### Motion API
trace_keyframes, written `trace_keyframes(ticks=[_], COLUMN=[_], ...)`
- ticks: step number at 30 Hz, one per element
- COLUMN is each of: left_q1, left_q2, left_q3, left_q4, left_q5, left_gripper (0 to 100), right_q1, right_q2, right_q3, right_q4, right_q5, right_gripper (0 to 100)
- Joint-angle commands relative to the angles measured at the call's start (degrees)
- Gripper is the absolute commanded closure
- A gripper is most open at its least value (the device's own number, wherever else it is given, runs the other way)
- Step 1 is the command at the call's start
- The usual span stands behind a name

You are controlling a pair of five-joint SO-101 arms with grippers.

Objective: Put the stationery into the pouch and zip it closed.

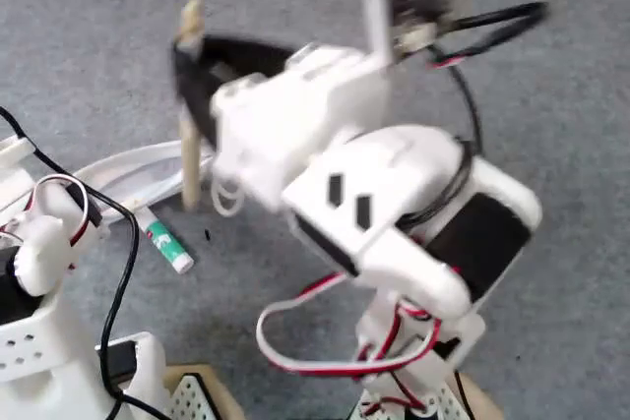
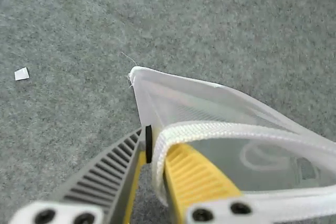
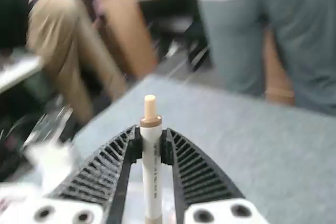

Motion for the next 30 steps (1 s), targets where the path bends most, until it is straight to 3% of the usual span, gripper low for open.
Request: trace_keyframes(ticks=[1, 6, 13, 17, 26, 30], left_q1=[0.8, 0.7, 0.8, 0.6, 0.5, 0.4], left_q2=[-0.2, -0.3, -0.3, -0.4, -0.7, -0.4], left_q3=[0.0, 0.0, 3.6, 4.4, 4.4, 3.9], left_q4=[0.1, 0.0, 0.0, 0.0, 0.0, 0.0], left_q5=[-0.4, -0.4, -3.3, -3.7, -3.8, -3.8], left_gripper=[97, 97, 97, 97, 97, 97], right_q1=[-4.2, -2.0, -0.4, -0.6, 0.8, 0.8], right_q2=[-8.1, -14.5, -20.8, -24.1, -32.0, -32.3], right_q3=[18.2, 42.2, 59.4, 67.1, 82.0, 82.0], right_q4=[-0.1, -7.1, -39.0, -51.7, -69.5, -71.5], right_q5=[0.9, 0.9, 1.4, 4.9, 6.9, 6.9], right_gripper=[98.6, 98.6, 98.6, 98.6, 98.6, 98.6])
